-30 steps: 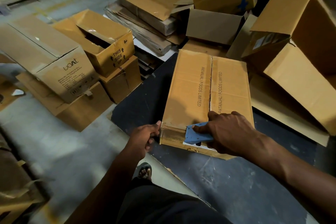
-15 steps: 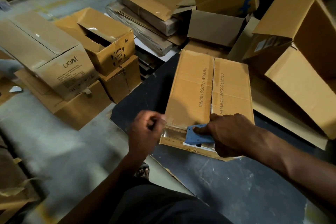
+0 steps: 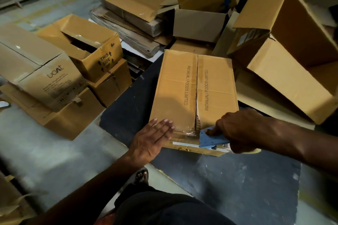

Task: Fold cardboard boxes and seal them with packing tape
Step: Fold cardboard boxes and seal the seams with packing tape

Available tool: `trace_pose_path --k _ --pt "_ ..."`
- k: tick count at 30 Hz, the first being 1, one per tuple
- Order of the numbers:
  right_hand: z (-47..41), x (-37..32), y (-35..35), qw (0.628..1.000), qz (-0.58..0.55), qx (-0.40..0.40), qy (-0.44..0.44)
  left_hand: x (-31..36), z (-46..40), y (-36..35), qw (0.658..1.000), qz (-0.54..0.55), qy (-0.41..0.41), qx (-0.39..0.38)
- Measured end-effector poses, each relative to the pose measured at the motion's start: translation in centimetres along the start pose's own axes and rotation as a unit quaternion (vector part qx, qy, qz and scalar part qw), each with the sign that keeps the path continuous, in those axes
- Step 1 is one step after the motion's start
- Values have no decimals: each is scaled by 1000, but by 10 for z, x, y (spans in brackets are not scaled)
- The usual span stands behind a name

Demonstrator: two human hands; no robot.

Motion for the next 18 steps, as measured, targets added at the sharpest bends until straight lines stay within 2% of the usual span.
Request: trace_pose_path --k 5,13,18 --pt "21 19 -24 1000 1 -7 -17 2 -3 -2 1000 6 -14 -17" --pt "41 46 -55 999 -22 -12 -35 8 -10 13 1000 -5 -19 -1" --pt "42 54 -66 998 -54 -14 -37 11 -14 13 998 -8 11 -66"
Point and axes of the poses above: each hand's wrist, its own z-axis away from the middle knuckle, its own y-axis out of the back of the hand, x = y × z, the point moved 9 cm from there along -z, towards the middle knuckle, and after that the axes turned 7 degrees about z, right-handed, at the moved point
